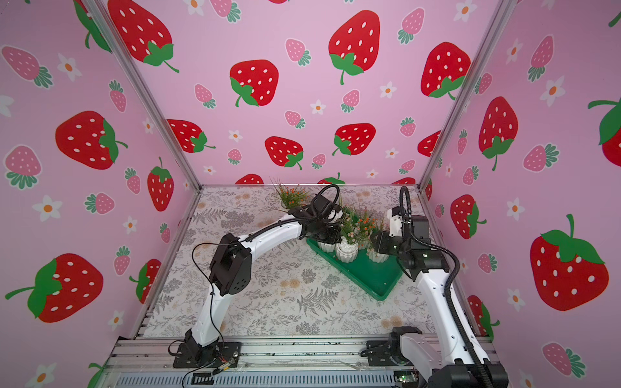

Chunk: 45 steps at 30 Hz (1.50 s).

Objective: Put the potted gypsophila into the storage box
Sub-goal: Place the baby's breath potted plant at the storage box.

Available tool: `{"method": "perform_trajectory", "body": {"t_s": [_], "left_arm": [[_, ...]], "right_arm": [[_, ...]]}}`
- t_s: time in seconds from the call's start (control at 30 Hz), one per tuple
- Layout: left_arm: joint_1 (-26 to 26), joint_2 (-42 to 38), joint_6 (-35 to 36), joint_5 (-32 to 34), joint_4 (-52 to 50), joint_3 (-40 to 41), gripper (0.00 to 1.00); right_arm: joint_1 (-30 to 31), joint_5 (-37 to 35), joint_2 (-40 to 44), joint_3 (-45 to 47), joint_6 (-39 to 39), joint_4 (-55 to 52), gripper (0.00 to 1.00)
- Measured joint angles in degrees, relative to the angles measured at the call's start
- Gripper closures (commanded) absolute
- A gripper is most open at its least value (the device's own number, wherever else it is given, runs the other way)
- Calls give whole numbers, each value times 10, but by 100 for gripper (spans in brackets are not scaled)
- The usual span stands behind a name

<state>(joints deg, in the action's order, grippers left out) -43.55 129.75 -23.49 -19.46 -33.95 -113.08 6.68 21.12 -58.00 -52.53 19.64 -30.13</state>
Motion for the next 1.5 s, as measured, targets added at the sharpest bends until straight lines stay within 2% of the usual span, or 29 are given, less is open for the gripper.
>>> {"method": "perform_trajectory", "body": {"t_s": [0.23, 0.3, 0.37, 0.5, 0.6, 0.87, 1.03, 1.3, 1.5], "left_arm": [[0, 10, -1, 6, 2, -5, 100], [0, 10, -1, 10, 2, -5, 96], [-1, 10, 0, 10, 2, -5, 96], [-1, 10, 2, 11, 1, -6, 78], [-1, 8, 5, 12, 5, -6, 70], [-1, -22, 8, 21, 10, -2, 64], [2, -75, 8, 26, 25, 31, 64], [8, -211, 7, 56, 71, 145, 64], [57, -324, -16, 65, 119, 265, 63]], "right_arm": [[-2, 2, -1, 2, 0, 0, 64], [-2, 3, -1, 2, 0, 0, 64], [-3, 4, -1, 2, 0, 0, 63], [-6, 5, -2, 2, -1, 0, 63], [-6, 6, -2, 2, -1, 0, 63], [-6, 9, -2, 2, -1, 0, 63], [-9, 10, -2, 2, 0, 0, 60], [-9, 19, -2, 3, 0, 6, 59], [-9, 31, -2, 5, -2, 10, 60]]}}
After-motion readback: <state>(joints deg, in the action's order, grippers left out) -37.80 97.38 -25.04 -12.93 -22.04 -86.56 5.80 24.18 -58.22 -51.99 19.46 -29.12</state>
